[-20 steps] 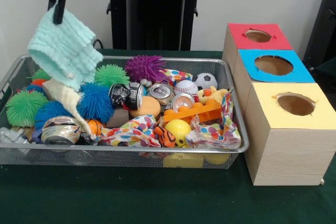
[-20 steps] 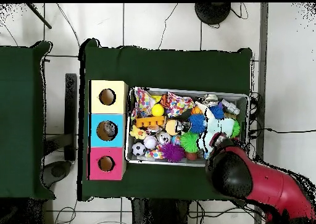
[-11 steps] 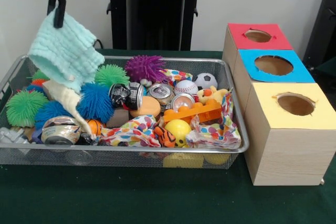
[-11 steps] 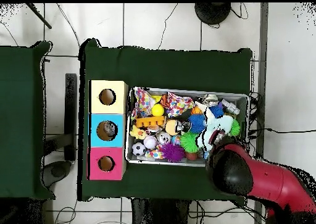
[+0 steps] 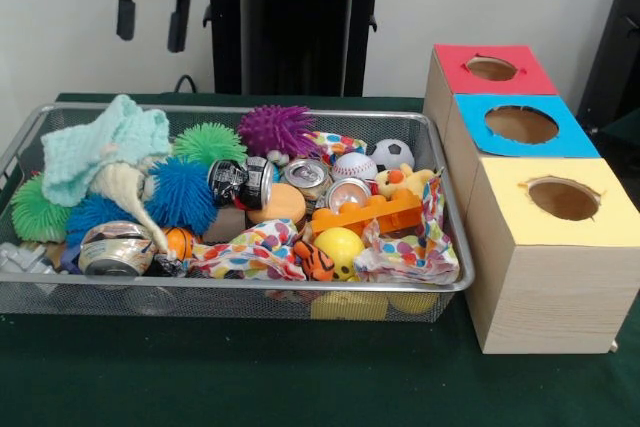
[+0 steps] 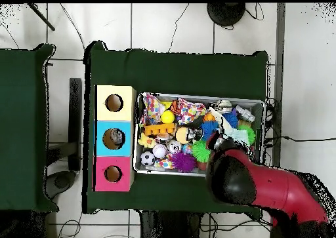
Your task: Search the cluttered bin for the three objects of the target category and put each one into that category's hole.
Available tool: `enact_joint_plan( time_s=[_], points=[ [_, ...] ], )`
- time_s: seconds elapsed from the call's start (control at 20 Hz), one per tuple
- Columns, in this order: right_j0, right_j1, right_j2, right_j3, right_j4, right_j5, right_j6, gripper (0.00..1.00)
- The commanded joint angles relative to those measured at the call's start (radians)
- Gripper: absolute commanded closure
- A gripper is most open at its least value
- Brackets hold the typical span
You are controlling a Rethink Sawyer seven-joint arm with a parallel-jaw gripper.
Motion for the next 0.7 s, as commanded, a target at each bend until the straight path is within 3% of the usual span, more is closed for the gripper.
enact_joint_plan(
  time_s=[0.05, 0.3, 0.5, 0.7],
  points=[
    [0.104, -0.135, 0.054, 0.133, 0.095, 0.179, 0.03, 0.0],
    [0.219, -0.09, -0.038, 0.102, 0.079, 0.144, 0.15, 0.0],
    [0.377, -0.001, -0.176, 0.046, 0.046, 0.055, 0.311, 0.0],
    [0.461, 0.11, -0.278, -0.03, 0.04, -0.037, 0.344, 0.0]
  ],
)
